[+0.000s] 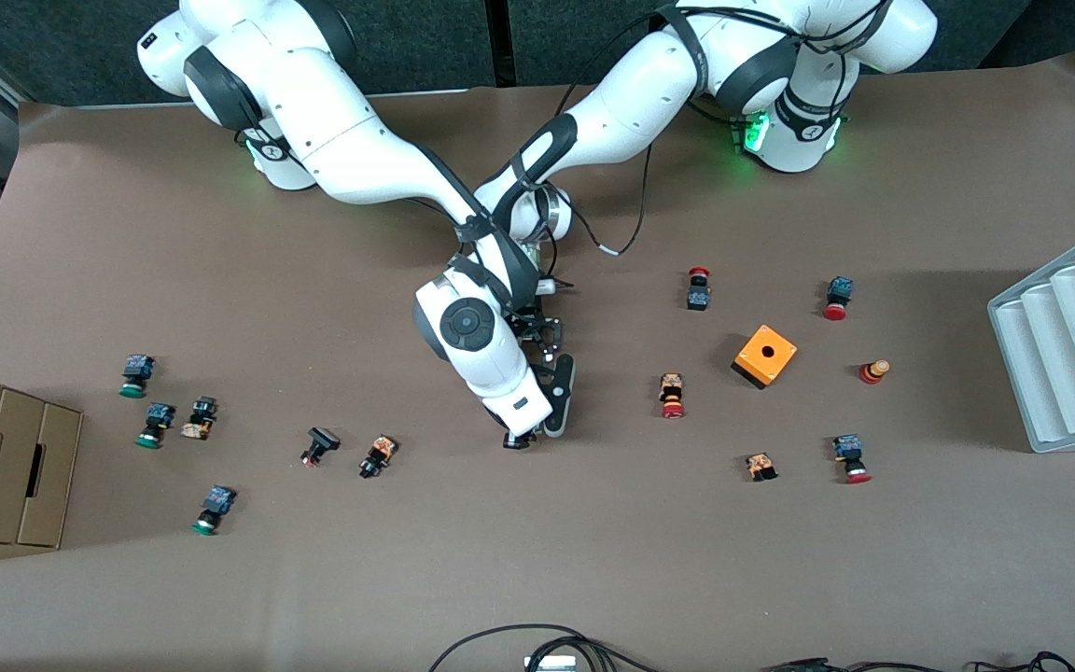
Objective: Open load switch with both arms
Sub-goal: 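Push the white handle down with the right gripper, left gripper holding base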
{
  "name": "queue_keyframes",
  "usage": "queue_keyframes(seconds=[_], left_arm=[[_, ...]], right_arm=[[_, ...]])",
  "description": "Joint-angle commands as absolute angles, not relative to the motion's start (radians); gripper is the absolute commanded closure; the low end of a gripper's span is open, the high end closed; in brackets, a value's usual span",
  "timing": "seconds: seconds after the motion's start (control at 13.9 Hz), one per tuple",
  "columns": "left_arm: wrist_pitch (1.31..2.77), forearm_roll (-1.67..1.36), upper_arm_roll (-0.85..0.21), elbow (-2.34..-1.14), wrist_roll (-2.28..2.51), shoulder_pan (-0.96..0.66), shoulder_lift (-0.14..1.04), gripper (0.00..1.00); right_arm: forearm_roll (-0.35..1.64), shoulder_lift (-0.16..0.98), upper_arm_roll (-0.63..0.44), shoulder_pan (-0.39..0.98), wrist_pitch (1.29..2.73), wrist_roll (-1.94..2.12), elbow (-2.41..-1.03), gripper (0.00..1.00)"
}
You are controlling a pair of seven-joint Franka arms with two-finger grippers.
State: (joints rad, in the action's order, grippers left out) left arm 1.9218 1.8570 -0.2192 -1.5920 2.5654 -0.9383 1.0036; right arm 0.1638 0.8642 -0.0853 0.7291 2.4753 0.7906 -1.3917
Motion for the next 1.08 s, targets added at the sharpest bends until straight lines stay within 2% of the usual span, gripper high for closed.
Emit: queue_keyframes(seconds=[0.0,1.0], left_arm=[[1.959,1.848,-0.229,-1.578,2.602,-0.951,1.046,0.34],[1.959,1.850,-0.229,-1.578,2.600,-0.951,1.048,0.34]], right_arm=[[0.190,0.827,-0.089,0.738,2.438,0.790,-1.442,0.62],[0.190,0.796,-0.089,0.742,2.398,0.785,-1.466,0.62]])
